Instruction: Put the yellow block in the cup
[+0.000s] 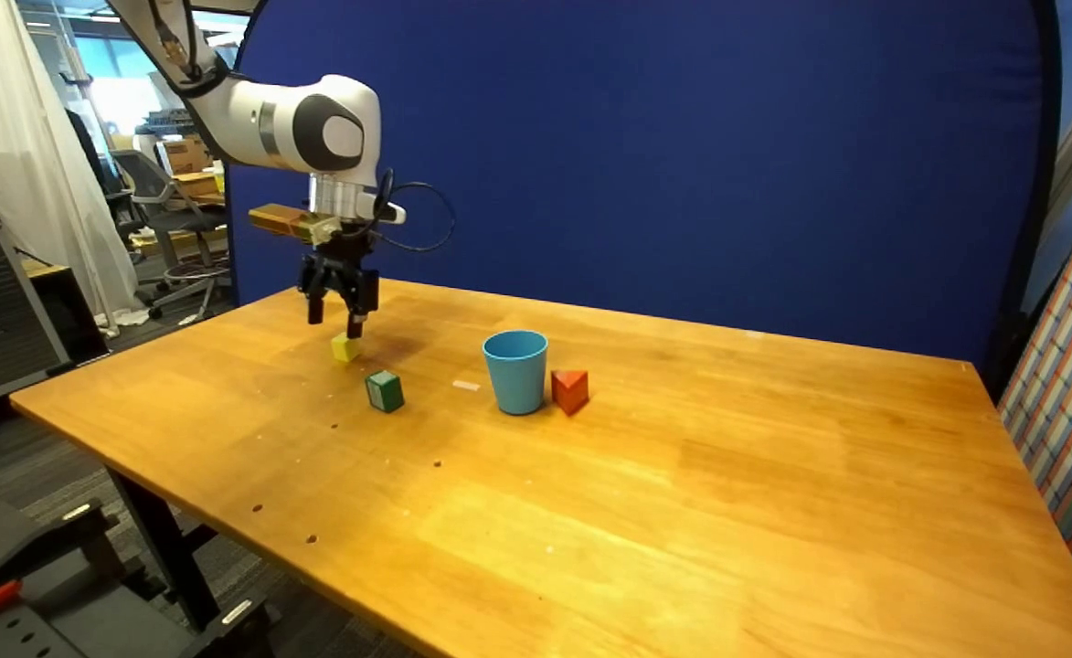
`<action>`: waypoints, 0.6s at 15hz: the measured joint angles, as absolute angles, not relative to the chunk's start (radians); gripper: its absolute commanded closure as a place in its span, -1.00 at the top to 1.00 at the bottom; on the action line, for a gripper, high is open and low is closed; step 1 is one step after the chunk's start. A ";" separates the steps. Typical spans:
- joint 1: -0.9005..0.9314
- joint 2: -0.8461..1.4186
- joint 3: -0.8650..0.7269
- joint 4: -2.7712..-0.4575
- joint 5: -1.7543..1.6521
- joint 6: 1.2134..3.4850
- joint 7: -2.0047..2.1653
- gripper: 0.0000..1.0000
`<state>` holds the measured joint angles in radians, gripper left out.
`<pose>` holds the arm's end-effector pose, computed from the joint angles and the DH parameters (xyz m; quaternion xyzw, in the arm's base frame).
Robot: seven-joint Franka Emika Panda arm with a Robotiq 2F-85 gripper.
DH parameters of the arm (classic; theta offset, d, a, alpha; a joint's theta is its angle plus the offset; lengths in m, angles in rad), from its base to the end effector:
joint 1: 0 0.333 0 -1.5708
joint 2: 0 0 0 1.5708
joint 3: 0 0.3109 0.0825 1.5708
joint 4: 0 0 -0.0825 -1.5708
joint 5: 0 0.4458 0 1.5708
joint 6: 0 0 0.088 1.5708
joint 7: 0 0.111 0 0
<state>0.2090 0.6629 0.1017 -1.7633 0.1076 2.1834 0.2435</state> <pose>0.6376 0.2083 0.1185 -0.9901 0.0096 0.1352 0.0367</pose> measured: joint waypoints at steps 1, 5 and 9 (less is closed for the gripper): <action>0.209 0.683 0.099 -1.739 0.108 2.172 0.246 0.12; 0.209 0.743 0.095 -1.662 0.108 2.131 0.261 -0.47; 0.207 0.772 0.093 -1.611 0.113 2.092 0.274 -0.66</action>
